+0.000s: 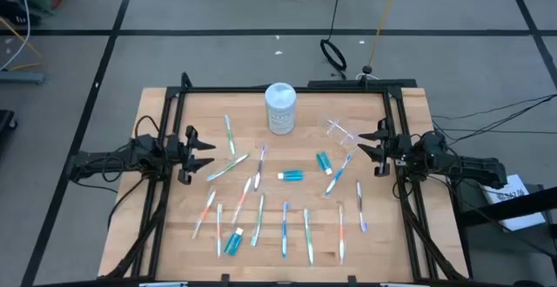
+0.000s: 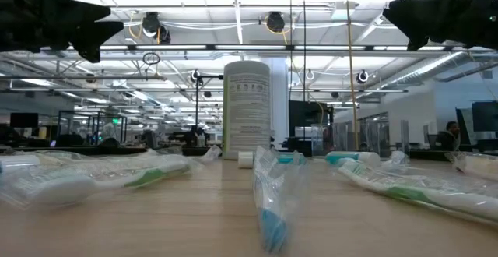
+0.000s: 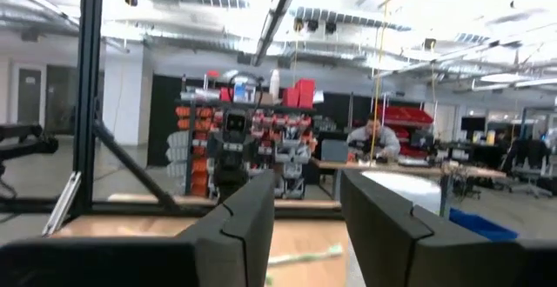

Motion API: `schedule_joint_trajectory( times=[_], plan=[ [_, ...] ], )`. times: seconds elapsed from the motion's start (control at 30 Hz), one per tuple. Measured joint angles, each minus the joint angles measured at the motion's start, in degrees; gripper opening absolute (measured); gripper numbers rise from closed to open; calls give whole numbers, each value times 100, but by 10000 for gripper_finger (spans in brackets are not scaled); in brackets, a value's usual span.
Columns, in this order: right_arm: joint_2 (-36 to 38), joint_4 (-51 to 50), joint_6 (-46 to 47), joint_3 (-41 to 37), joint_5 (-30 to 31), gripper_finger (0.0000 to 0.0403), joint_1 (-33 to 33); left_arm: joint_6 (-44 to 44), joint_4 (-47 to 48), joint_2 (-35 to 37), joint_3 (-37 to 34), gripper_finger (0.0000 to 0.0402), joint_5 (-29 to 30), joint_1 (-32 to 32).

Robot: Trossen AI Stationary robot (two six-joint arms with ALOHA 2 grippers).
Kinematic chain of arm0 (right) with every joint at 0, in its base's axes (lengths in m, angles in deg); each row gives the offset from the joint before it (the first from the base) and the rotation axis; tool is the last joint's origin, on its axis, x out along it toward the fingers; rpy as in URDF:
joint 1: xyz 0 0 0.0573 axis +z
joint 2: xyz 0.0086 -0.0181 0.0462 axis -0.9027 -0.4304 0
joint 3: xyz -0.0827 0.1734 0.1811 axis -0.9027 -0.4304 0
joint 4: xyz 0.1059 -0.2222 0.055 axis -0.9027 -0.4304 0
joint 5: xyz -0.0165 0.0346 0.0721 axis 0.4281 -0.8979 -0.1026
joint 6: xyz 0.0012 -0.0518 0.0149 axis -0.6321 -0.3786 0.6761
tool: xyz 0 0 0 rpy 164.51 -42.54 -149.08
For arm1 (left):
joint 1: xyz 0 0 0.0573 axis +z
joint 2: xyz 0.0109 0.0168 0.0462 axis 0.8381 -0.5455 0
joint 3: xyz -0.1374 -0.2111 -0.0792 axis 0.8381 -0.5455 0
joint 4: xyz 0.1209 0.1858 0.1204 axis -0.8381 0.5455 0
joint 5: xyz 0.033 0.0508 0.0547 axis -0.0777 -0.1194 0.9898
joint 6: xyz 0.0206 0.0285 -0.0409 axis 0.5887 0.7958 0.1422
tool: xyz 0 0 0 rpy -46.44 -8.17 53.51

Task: Pick & Place toothbrushing station
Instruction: Put the blue toothbrush into the transparent organizer

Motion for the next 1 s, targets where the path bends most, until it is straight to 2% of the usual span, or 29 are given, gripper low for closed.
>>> schedule_joint_trajectory(
  times=[0.13,0.33,0.47,0.67,0.83,1.0],
  plan=[
    [-1,207,-192,0,41,126,0,24,-141,0,0,196,163,-2],
    [-343,574,-317,0,1202,126,-4,148,-212,0,0,195,1635,2],
    [-910,1483,-194,19,1525,126,-45,146,-462,-24,0,195,1908,2],
    [-2402,1349,61,493,1658,126,-125,-325,-1023,-425,7,195,1946,45],
    [-3918,1299,317,1407,1631,126,-81,-617,-1121,-972,164,195,1956,179],
    [-5288,377,363,2529,1620,126,179,-1031,-1045,-1661,512,195,1942,234]
  ],
)
